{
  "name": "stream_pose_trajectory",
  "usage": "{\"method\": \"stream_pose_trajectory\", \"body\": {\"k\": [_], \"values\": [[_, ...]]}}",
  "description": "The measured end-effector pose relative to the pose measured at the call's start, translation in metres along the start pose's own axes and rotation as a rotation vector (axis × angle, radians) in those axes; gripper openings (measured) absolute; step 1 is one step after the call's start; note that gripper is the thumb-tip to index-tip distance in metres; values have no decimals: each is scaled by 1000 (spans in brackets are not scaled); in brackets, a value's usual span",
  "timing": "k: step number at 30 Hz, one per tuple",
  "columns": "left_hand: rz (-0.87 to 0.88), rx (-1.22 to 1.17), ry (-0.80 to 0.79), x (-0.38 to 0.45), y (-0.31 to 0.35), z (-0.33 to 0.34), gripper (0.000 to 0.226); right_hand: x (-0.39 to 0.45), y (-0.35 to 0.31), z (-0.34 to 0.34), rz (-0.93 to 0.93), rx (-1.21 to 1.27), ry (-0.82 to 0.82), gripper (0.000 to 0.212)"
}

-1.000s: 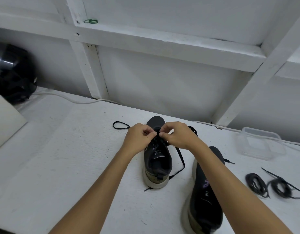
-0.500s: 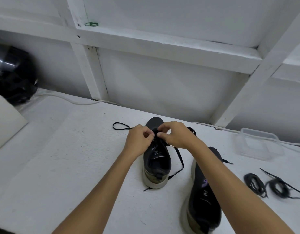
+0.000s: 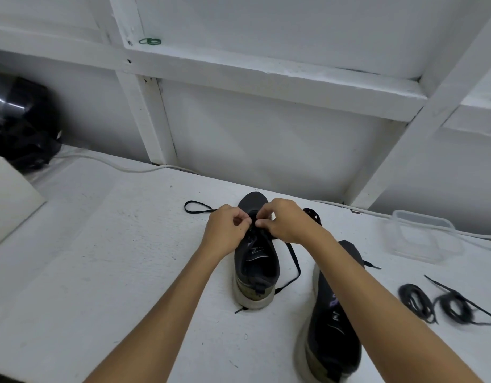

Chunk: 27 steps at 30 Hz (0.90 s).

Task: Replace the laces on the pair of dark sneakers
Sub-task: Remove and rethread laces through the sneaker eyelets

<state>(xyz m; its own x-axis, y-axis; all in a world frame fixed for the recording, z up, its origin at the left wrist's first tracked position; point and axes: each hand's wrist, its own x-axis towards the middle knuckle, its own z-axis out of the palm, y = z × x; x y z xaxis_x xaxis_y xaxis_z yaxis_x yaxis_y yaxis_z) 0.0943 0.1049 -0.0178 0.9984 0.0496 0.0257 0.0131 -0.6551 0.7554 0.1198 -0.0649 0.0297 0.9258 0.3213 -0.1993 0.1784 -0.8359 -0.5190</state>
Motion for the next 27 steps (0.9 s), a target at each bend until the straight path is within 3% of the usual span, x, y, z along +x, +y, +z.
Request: {"method": "stream_pose_trajectory", "body": {"k": [6,9,16,19,23,27], "values": [[-27,-3,4,-1,-1,1,6,3,-7,3,20,-128,-37,18],[-90,-48,33,-4,-3,3,9,-3,4,1,72,-19,-46,25],[-150,-99,49,-10,-5,7,10,-9,13,9,138,186,-18,14],[-128,-119,-16,-12,-7,-3,5,-11,13,9,158,266,36,6],[-122,-157,-179,-12,-10,-21,11,-16,19,1,189,289,-58,7],[60,-23,-240,-14,-8,-27,21,-18,22,-3,163,223,-129,11]]}}
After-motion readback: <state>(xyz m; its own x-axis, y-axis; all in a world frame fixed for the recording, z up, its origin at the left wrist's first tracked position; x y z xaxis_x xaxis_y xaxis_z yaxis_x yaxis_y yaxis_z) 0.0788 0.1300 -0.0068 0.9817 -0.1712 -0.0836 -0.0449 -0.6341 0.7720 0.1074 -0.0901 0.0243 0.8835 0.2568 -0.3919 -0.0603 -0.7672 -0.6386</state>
